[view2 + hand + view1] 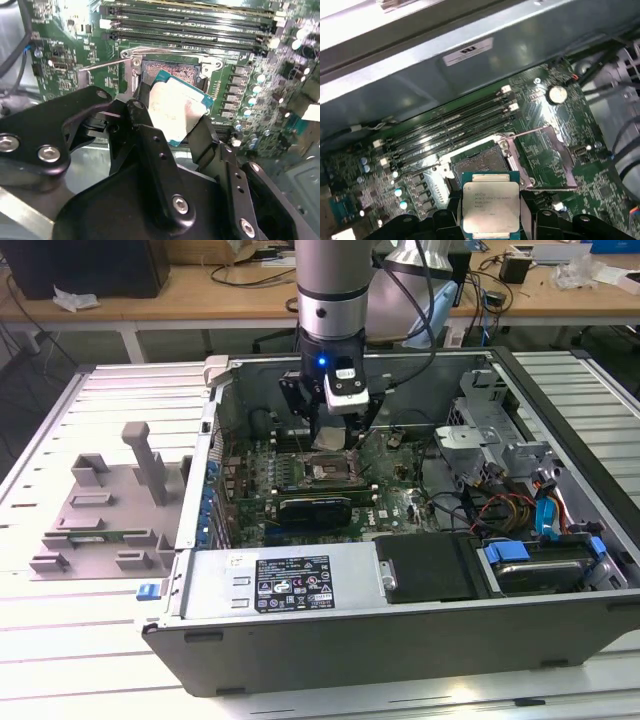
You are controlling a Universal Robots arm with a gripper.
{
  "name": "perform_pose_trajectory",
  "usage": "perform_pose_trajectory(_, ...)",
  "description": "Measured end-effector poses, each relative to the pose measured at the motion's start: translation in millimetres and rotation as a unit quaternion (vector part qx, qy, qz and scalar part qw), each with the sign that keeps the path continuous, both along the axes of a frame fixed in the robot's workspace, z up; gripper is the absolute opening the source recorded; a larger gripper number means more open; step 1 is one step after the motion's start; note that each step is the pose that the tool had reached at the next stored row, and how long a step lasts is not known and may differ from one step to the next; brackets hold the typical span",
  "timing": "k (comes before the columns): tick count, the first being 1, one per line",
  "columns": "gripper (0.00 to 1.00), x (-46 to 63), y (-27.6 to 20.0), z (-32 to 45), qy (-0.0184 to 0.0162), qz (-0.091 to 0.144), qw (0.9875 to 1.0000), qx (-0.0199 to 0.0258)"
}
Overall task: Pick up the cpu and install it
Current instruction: 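Place the cpu into insertion slot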
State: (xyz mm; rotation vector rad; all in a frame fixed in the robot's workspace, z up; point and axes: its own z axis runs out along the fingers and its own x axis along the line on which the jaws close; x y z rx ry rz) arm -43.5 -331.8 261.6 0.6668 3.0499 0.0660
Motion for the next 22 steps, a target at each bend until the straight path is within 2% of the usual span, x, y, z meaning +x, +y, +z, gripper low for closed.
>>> perform_pose_trajectory(3,0.55,0.0,0.0,-0.1,0.0,-0.029,0.9996,0.0)
perform_pose_trajectory(7,0.55,0.0,0.0,-0.3,0.0,-0.065,0.9979,0.0)
perform_pose_trajectory(11,0.55,0.0,0.0,-0.5,0.0,-0.11,0.994,0.0)
perform_pose_trajectory(12,0.55,0.0,0.0,-0.6,0.0,-0.124,0.9923,0.0)
perform_pose_trajectory(13,0.55,0.0,0.0,-0.7,0.0,-0.132,0.9912,0.0)
perform_pose_trajectory(16,0.55,0.0,0.0,-0.9,0.0,-0.161,0.987,0.0)
perform_pose_trajectory(17,0.55,0.0,0.0,-1.0,0.0,-0.18,0.9836,0.0)
perform_pose_trajectory(19,0.55,0.0,0.0,-1.2,0.0,-0.196,0.9806,0.0)
perform_pose_trajectory(20,0.55,0.0,0.0,-1.3,0.0,-0.216,0.9763,0.0)
perform_pose_trajectory(21,0.55,0.0,0.0,-1.5,0.0,-0.232,0.9726,0.0)
perform_pose_trajectory(22,0.55,0.0,0.0,-1.5,0.0,-0.242,0.9702,0.0)
